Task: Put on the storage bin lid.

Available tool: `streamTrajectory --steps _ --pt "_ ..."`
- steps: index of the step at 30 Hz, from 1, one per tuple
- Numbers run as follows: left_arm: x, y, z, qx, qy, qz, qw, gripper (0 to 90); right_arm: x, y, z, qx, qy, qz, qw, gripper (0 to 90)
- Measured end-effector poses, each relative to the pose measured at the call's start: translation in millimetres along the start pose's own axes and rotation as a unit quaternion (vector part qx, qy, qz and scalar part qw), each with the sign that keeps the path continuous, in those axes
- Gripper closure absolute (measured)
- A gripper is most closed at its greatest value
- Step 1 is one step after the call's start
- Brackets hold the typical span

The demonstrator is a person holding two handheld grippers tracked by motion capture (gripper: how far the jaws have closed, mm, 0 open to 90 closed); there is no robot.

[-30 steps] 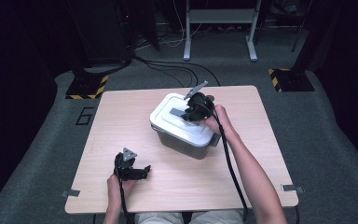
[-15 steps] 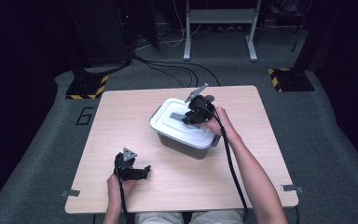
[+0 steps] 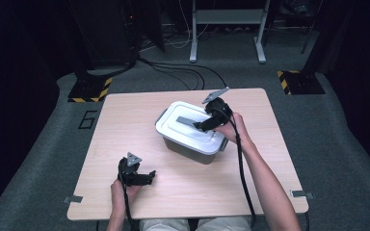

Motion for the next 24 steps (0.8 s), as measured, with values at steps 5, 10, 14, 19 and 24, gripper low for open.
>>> streamTrajectory --steps 5,10,14,19,24 --pt "0.0 0.0 0.0 0.0 0.0 0.0 1.0 6.1 -16.2 -18.6 -20.5 -0.037 0.028 -0.012 0.9988 4.4" --pt "0.2 0.2 0.3 0.0 0.001 0.0 1.0 6.0 -37.0 -41.1 -46.7 -0.076 0.051 -0.022 0.9956 0.3" --pt "0.3 0.2 0.3 0.0 0.001 0.0 1.0 6.0 -57.4 -58.1 -71.2 -0.106 0.085 -0.022 0.9905 0.0" --pt "0.3 0.2 0.4 0.0 0.001 0.0 1.0 6.0 -90.3 -67.0 -91.6 -0.132 0.117 -0.022 0.9841 0.0" --pt "0.2 0.1 0.5 0.001 0.001 0.001 1.0 5.9 -126.6 -60.0 -98.8 -0.142 0.146 -0.016 0.979 0.0"
Point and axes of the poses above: each handheld gripper's, and its own axes: y roughly forward along the jaws, x roughly out of its top, z roughly to its left, the point moved 7 cm from there along y, roughly forward along the jaws, and after that the axes turned 5 degrees about -x, right-handed, at the moved point
